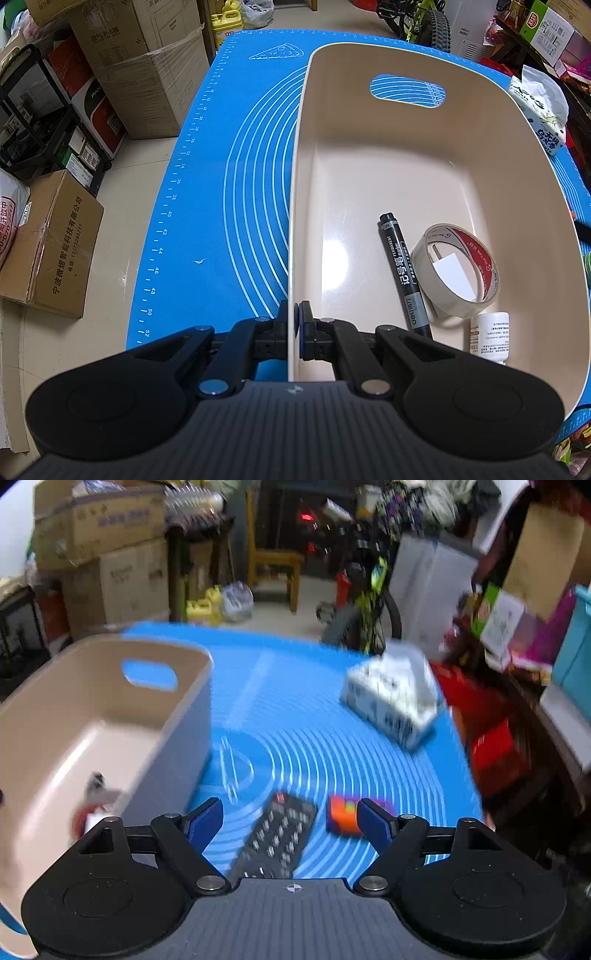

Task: Organize rigid objects
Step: 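Move the right tool to the black TV remote and grasp it, then carry the remote into the bin and release it with the right tool, then move the right tool to the green ointment tin and grasp it, then carry the ointment tin into the bin and release it onto the tape, then move the right tool to the keys and grasp them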

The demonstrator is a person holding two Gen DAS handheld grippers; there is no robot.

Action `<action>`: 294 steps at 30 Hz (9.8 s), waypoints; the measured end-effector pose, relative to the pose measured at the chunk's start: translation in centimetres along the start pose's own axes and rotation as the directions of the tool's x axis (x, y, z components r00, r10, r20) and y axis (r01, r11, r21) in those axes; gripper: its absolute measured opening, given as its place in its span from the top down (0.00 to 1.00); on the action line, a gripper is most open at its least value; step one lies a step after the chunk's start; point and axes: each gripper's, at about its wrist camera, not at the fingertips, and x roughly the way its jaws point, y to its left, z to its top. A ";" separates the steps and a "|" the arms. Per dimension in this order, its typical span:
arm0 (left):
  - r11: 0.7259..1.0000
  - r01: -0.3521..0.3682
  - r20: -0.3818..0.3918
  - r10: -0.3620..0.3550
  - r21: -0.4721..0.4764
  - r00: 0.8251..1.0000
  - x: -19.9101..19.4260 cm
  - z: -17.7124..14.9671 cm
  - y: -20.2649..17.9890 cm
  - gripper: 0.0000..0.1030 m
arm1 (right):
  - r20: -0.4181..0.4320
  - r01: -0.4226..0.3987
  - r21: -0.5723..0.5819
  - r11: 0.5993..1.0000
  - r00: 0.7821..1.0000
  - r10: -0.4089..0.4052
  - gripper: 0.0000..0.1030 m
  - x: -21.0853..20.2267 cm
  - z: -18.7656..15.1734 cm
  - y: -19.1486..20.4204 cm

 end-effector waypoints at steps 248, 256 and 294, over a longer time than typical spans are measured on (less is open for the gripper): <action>1.000 -0.015 0.001 0.015 0.003 1.000 0.1 0.2 -0.5 0.95 | 0.069 -0.110 0.039 0.993 0.992 0.107 0.24 -4.4 -0.6 -2.9; 1.000 -0.015 0.001 0.015 0.005 1.000 0.1 0.2 -0.5 0.95 | -0.028 -0.033 0.043 0.999 0.999 0.034 0.25 0.6 -4.5 -4.7; 1.000 -0.016 0.002 0.016 0.006 1.000 0.0 0.2 -0.4 0.94 | -0.090 -0.113 0.029 0.993 0.989 0.115 0.76 2.2 -7.2 -3.1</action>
